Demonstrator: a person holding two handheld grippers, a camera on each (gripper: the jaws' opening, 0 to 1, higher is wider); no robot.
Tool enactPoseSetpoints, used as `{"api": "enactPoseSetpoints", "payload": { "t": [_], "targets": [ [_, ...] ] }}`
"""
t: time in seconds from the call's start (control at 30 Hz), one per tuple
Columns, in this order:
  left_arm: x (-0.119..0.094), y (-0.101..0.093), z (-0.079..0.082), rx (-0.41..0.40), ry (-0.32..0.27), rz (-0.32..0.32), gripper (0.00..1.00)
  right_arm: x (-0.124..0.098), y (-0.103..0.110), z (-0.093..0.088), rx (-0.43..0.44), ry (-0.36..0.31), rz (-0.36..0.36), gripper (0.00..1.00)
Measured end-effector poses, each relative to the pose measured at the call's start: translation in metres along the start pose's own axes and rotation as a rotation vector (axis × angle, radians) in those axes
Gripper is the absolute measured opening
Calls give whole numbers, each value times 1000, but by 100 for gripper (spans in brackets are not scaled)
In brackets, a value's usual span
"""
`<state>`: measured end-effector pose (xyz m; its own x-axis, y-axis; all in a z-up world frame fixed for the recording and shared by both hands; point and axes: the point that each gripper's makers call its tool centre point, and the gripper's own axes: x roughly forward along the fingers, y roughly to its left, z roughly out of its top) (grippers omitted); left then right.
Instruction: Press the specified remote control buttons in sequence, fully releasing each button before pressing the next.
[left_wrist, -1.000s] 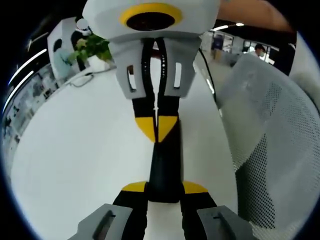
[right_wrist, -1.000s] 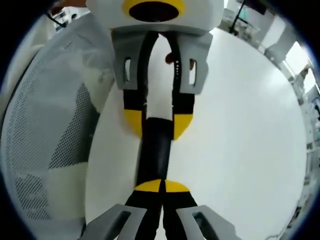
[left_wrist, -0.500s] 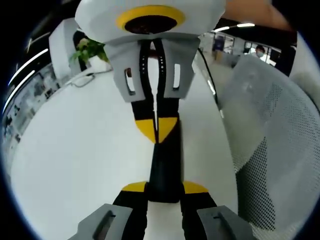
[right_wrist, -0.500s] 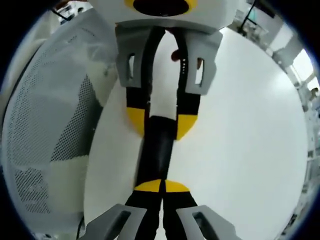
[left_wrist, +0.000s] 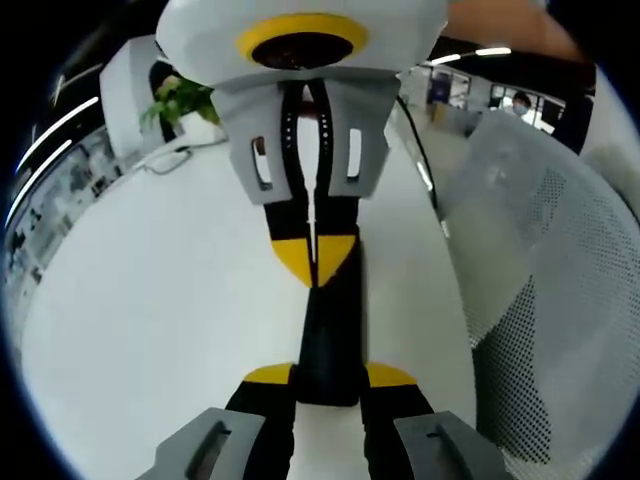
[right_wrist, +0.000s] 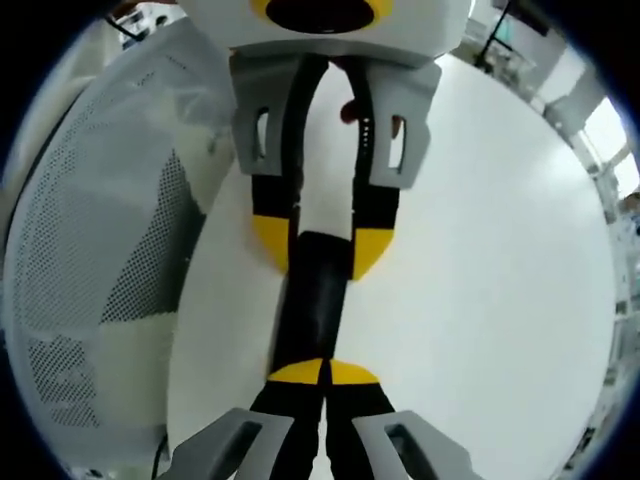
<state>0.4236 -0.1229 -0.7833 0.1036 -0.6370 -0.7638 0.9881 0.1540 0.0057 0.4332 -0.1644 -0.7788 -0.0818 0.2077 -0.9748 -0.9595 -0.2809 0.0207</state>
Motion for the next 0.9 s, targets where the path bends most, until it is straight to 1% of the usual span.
{"api": "enactPoseSetpoints", "payload": {
  "t": [0.13,0.5,0.63,0.77,0.9],
  "targets": [
    [0,0,0,-1,-5,0,24,-1,0,-1,15,-15,-8,0],
    [0,1,1,-3,-11,0,24,-2,-1,0,92,-72,-37,0],
    [0,0,1,-3,-11,1,24,-3,0,-3,99,-68,-41,0],
    [-1,0,1,-5,-15,2,24,-8,3,-2,126,-75,-32,0],
    [-1,0,1,-1,-13,1,24,-8,7,-1,110,-61,-27,0]
  ]
}}
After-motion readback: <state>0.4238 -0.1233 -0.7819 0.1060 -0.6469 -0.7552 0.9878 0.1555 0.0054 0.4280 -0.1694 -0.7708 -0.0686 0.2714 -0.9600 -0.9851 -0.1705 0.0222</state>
